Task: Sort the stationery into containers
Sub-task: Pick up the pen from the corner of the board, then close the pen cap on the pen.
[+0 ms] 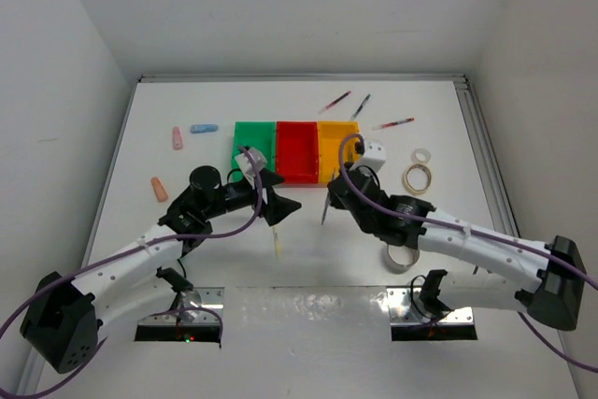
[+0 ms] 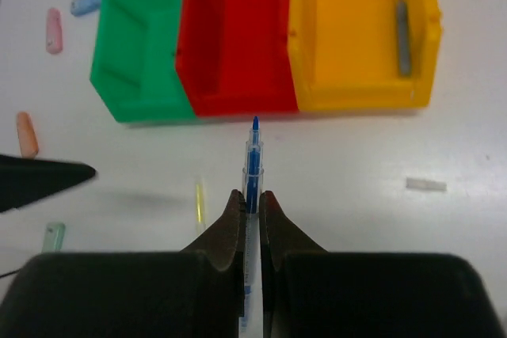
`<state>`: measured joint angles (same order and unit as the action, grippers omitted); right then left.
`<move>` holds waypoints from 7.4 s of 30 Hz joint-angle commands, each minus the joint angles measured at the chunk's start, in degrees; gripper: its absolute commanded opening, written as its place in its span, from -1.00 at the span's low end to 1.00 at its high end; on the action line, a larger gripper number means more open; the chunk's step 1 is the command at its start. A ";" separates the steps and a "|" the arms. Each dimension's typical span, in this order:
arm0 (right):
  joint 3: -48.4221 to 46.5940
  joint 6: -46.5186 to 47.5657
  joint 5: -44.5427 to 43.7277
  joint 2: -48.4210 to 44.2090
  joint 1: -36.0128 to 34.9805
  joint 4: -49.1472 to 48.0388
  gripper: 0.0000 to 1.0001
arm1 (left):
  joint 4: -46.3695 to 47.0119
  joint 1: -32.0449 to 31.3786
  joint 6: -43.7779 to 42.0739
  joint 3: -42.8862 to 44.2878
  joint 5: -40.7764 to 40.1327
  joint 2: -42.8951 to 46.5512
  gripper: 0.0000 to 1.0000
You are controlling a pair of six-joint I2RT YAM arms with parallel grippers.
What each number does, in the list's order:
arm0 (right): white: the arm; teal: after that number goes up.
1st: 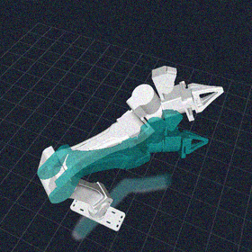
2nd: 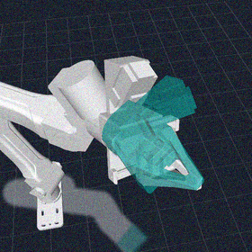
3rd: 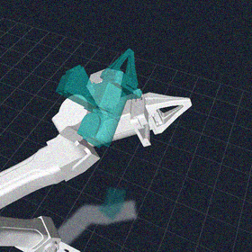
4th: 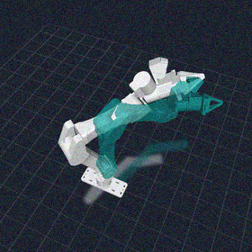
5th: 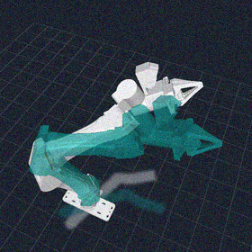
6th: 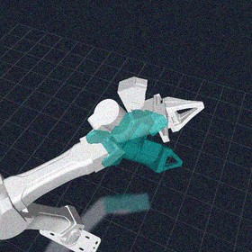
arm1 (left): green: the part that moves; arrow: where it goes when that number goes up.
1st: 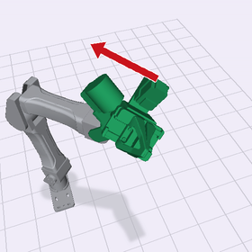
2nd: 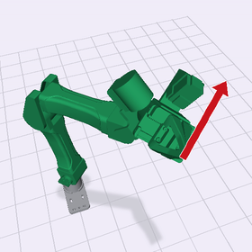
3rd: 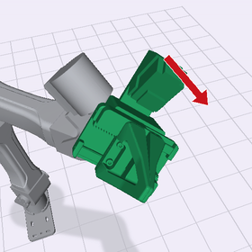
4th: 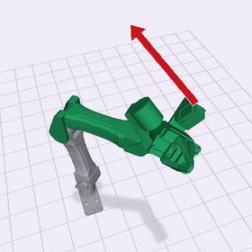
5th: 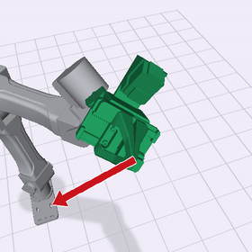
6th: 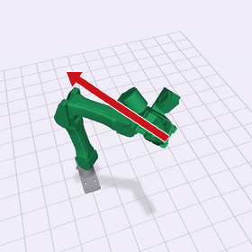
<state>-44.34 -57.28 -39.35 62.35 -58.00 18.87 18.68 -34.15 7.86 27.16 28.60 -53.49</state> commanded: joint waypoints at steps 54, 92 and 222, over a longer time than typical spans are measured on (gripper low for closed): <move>0.41 -36.95 15.07 11.53 23.44 11.27 -0.18 | -5.41 1.98 -1.61 0.88 -35.18 -2.49 -1.00; 3.29 -46.44 28.80 30.20 34.35 6.27 -0.42 | -3.03 5.32 -2.50 -0.26 -38.71 -1.35 -1.00; -16.40 21.42 33.02 24.41 12.38 -31.43 -1.00 | 13.23 4.80 2.87 10.28 -8.12 -19.19 -1.00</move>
<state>-61.10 -37.28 -11.42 86.37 -45.12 -13.17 26.35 -29.50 13.32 34.83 19.40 -73.41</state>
